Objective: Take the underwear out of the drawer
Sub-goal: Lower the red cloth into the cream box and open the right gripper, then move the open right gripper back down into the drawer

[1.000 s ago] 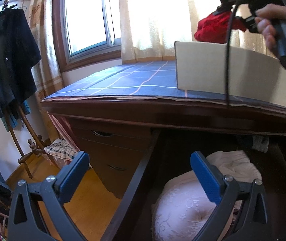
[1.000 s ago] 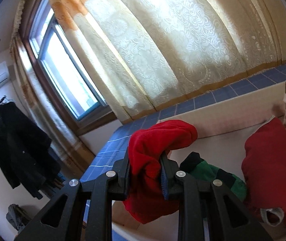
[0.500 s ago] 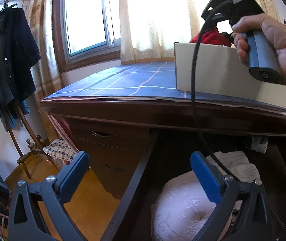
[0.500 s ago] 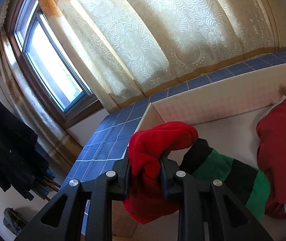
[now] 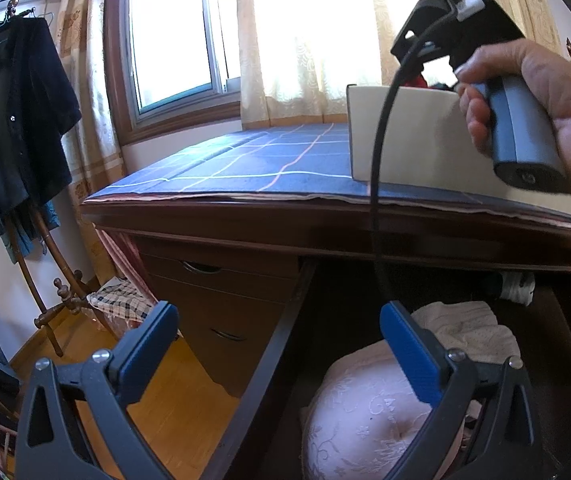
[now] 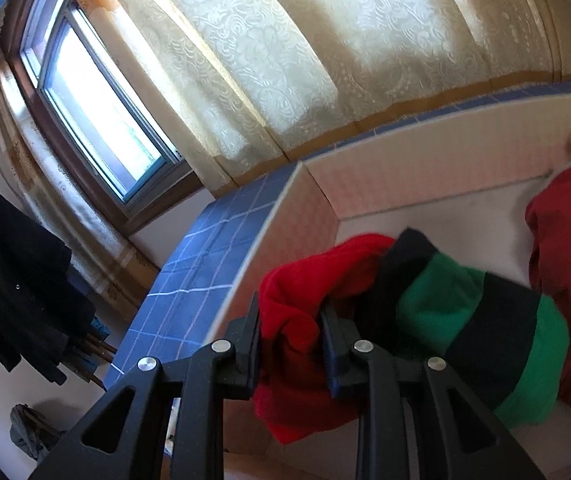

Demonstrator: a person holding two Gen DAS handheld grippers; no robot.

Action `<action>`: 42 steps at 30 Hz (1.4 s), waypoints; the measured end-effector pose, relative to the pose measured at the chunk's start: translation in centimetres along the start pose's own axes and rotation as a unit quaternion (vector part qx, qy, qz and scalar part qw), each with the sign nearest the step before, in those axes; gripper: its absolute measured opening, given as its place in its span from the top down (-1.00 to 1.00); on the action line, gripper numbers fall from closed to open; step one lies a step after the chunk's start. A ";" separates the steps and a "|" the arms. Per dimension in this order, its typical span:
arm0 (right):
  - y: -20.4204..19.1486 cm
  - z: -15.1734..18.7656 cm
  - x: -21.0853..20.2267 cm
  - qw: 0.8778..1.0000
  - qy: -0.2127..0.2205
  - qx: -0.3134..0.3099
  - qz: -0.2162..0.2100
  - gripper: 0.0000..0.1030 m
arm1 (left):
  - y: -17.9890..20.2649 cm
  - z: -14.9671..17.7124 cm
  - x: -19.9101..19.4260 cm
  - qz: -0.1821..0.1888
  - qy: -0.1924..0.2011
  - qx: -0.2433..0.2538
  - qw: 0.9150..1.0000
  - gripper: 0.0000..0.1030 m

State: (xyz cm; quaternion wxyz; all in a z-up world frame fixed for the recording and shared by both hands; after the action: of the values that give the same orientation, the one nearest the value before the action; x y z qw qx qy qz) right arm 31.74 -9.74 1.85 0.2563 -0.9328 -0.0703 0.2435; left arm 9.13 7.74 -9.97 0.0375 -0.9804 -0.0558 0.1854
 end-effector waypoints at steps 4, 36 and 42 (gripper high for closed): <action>1.2 0.5 0.3 0.999 -0.017 0.032 0.002 0.13 | 0.0 0.0 0.0 -0.001 0.000 0.000 1.000 -0.99; 3.4 5.1 -17.9 0.980 0.131 -0.147 0.000 -0.17 | -0.1 -0.1 -0.4 -0.020 0.006 0.010 1.000 -0.99; 4.4 7.3 -19.5 0.981 0.109 -0.158 0.002 -0.17 | -0.4 0.0 -0.4 -0.020 0.003 0.003 1.000 -0.99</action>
State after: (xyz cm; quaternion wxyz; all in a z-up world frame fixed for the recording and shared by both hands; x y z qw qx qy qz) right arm 11.14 -15.25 2.29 0.1113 -0.9827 -0.0774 0.1265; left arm 8.75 8.10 -9.81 0.0444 -0.9795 -0.0743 0.1817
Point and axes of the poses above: each gripper's, at about its wrist camera, not at the fingertips, and x roughly the way its jaws point, y to its right, z to its underside, the point moved 5 cm from there along x, roughly the way its jaws point, and after that the axes turned 8 degrees about y, right-handed, at the moved point
